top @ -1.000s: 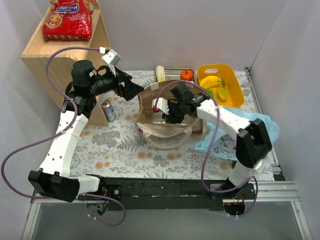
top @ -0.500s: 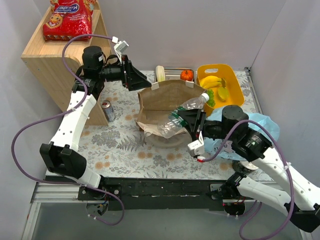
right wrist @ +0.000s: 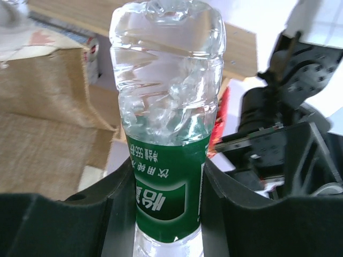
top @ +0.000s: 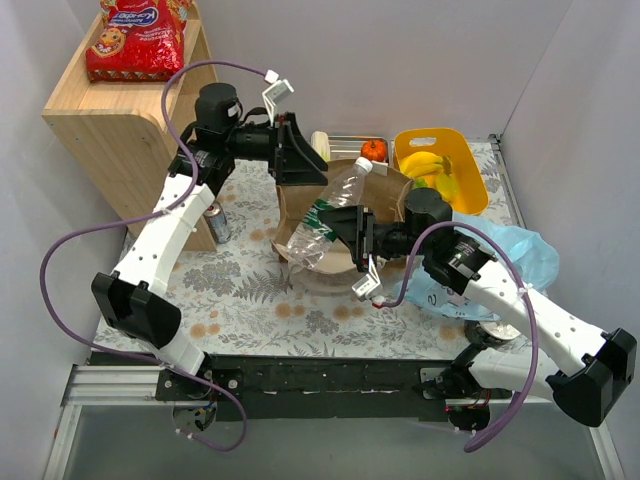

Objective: Untie the knot of the grocery bags and take out the mixed food

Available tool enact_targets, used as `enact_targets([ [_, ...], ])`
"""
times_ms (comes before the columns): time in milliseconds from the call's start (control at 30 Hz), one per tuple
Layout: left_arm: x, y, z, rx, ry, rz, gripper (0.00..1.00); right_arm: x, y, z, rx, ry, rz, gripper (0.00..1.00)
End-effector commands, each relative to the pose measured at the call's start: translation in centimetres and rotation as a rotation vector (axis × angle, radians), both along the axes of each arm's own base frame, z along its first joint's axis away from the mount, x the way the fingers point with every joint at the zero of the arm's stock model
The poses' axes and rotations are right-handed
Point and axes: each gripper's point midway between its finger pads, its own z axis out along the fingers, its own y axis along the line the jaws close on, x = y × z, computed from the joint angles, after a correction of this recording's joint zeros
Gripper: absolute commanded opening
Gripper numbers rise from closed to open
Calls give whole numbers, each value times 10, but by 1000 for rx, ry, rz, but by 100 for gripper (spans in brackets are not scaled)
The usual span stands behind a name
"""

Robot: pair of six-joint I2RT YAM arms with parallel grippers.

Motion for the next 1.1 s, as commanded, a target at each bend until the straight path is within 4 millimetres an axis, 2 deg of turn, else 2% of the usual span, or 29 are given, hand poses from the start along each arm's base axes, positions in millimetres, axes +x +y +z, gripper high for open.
enact_targets([
  [0, -21, -7, -7, 14, 12, -37, 98, -25, 4, 82, 153, -417, 132, 1],
  [100, -24, -11, -11, 19, 29, -53, 98, -29, 7, 82, 145, -427, 162, 1],
  [233, -15, -17, -22, 31, 54, -51, 98, -34, 11, 84, 150, -442, 190, 1],
  [433, -9, -25, -17, 6, 54, -68, 98, -35, 15, 82, 139, -462, 205, 1],
  [467, -11, -25, -19, 6, 63, -99, 94, -34, 15, 81, 137, -466, 206, 1],
  [500, -12, -25, -20, 8, 72, -105, 89, -35, 16, 79, 137, -460, 213, 1],
  [533, -11, -25, -22, 9, 78, -109, 72, -35, 16, 78, 136, -456, 217, 1],
  [567, -12, -25, -26, 13, 92, -117, 64, -36, 16, 78, 136, -456, 219, 1],
  [600, -13, -25, -27, 15, 97, -118, 50, -35, 17, 76, 133, -451, 220, 1],
  [633, -13, -25, -28, 17, 105, -115, 21, -34, 17, 73, 129, -446, 216, 1],
  [700, -17, -23, -32, 18, 114, -134, 3, -31, 18, 69, 122, -443, 206, 1],
  [733, -19, -23, -31, 15, 116, -150, 0, -29, 18, 64, 116, -434, 199, 1],
  [767, -20, -22, -29, 13, 119, -158, 0, -27, 18, 63, 118, -423, 188, 6],
  [800, -21, -22, -25, 7, 106, -165, 0, -26, 17, 62, 128, -397, 181, 49],
  [833, -20, -21, -20, -1, 82, -161, 0, -26, 16, 46, 123, -344, 174, 78],
  [867, -17, -21, -14, -11, 36, -148, 0, -32, 8, 50, 148, -323, 163, 97],
  [900, -13, -20, -9, -18, 3, -129, 0, -34, 3, 42, 150, -261, 148, 98],
  [933, -6, -17, 8, -35, -65, -89, 0, -36, -2, 34, 145, -213, 137, 98],
  [967, 2, -16, 15, -44, -151, -57, 0, -44, -12, 25, 141, -174, 121, 98],
  [1000, 9, -14, 21, -36, -186, -13, 0, -40, -19, 12, 116, -76, 75, 98],
  [1033, 26, -11, 36, -34, -278, 98, 0, -44, -29, 14, 131, -52, 46, 98],
  [1067, 34, -8, 42, -24, -337, 158, 0, -43, -33, 2, 122, 0, 18, 98],
])
